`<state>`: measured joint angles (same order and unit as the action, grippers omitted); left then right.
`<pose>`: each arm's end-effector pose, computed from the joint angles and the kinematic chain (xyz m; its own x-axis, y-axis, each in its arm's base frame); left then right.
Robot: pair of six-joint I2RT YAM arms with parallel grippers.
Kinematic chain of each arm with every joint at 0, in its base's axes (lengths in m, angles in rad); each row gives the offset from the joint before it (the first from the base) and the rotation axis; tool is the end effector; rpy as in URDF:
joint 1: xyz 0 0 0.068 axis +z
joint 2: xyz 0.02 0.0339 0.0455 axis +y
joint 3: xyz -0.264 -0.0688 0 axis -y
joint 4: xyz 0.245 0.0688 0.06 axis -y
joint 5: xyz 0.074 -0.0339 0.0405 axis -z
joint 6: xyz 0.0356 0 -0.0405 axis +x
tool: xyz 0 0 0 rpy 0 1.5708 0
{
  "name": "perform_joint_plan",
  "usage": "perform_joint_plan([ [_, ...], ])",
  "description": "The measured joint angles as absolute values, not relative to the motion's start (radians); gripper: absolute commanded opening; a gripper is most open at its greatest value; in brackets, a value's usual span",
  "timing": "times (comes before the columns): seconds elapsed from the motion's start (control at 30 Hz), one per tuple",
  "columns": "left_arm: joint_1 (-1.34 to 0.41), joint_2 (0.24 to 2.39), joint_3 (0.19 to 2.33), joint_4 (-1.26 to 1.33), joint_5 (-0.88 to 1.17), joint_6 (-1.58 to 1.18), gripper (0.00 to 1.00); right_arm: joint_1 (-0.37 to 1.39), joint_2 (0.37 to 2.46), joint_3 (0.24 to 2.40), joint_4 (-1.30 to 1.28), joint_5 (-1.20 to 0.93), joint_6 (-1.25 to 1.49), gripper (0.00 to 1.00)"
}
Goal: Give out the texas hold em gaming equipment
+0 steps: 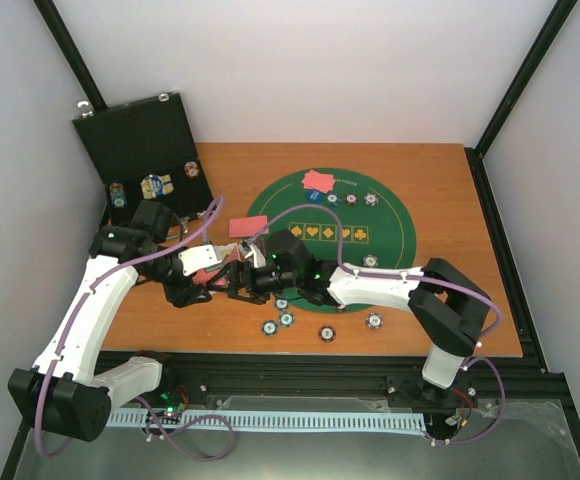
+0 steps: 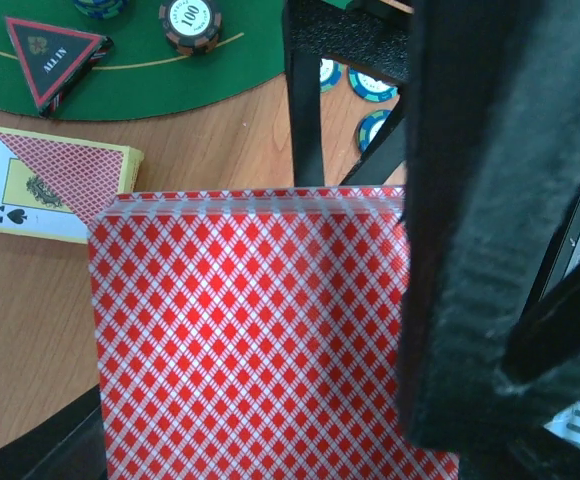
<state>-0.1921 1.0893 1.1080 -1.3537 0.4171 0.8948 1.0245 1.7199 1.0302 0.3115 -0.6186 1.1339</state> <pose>0.1607 -0.0459 0.3085 -0.3885 0.8021 -0.4534 0.9119 0.4054 -0.0642 0.1809 0.3372 0.2269 -0.9656 -0.1672 -0.1992 -0.2392 0.2701 0.9326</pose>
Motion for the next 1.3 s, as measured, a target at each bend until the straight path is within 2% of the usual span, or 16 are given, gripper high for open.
perform_joint_plan([
  [0.4,-0.192,1.089,1.108,-1.368,0.413,0.898,0.28,1.033,1.804,1.082,0.374,-0.628,1.163,0.96],
  [0.63,-0.192,1.087,1.108,-1.384,0.407,0.905,0.28,1.035,1.874,1.129,0.405,-0.65,1.188,0.9],
  [0.97,-0.192,1.082,1.108,-1.393,0.403,0.914,0.27,1.017,1.852,1.087,0.438,-0.658,1.197,0.85],
  [1.17,-0.192,1.082,1.109,-1.396,0.399,0.915,0.27,0.991,1.797,1.045,0.423,-0.659,1.184,0.72],
  [1.3,-0.192,1.079,1.109,-1.396,0.395,0.921,0.27,0.991,1.771,1.045,0.39,-0.65,1.163,0.57],
])
